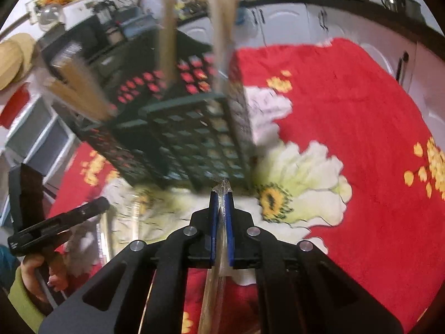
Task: Organize utensils
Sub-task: 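Lift the held chopsticks with both tools and carry them above the caddy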
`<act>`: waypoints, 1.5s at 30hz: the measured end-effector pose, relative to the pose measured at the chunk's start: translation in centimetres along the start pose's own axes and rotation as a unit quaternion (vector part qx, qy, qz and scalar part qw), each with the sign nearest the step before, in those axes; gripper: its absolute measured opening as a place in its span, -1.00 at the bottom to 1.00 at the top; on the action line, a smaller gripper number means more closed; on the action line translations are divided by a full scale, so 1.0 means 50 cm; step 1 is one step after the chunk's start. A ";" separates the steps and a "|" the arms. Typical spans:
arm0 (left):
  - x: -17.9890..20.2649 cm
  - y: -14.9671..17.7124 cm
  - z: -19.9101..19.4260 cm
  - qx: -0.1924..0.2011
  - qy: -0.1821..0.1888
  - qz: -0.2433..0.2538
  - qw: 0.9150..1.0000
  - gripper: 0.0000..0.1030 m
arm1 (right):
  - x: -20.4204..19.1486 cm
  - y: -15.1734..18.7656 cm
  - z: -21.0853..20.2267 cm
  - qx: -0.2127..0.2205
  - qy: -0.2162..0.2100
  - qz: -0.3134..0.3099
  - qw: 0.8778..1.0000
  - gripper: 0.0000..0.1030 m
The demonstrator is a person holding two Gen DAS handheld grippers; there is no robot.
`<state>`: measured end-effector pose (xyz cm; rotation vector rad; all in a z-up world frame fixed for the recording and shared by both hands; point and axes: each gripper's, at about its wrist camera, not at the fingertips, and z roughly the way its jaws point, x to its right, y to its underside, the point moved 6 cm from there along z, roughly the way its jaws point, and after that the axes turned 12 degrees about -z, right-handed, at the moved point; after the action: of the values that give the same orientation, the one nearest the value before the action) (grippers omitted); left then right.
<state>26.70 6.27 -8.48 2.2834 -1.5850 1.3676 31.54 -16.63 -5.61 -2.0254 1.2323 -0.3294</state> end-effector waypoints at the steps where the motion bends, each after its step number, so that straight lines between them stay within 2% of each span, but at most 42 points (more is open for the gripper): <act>1: 0.009 -0.003 -0.014 0.006 0.006 0.003 1.000 -0.96 | -0.007 -0.006 -0.008 0.005 -0.002 -0.004 1.000 -0.89; 10: 0.109 -0.020 -0.092 0.047 0.030 0.062 0.997 -0.96 | -0.092 -0.076 -0.101 0.081 -0.019 -0.067 0.994 -0.91; 15: 0.164 -0.032 -0.119 0.066 0.040 0.092 0.993 -0.97 | -0.108 -0.098 -0.138 0.112 -0.015 -0.080 0.990 -0.91; 26: 0.252 -0.035 -0.142 0.074 0.066 0.147 0.984 -0.97 | -0.112 -0.128 -0.206 0.155 -0.006 -0.080 0.985 -0.91; 45: 0.389 -0.043 -0.155 0.084 0.108 0.212 0.968 -0.98 | -0.087 -0.168 -0.288 0.212 0.030 -0.071 0.974 -0.91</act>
<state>25.16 -3.22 10.22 1.8491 -2.0241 1.8341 26.93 -17.15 10.99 -1.7406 0.9553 -0.6671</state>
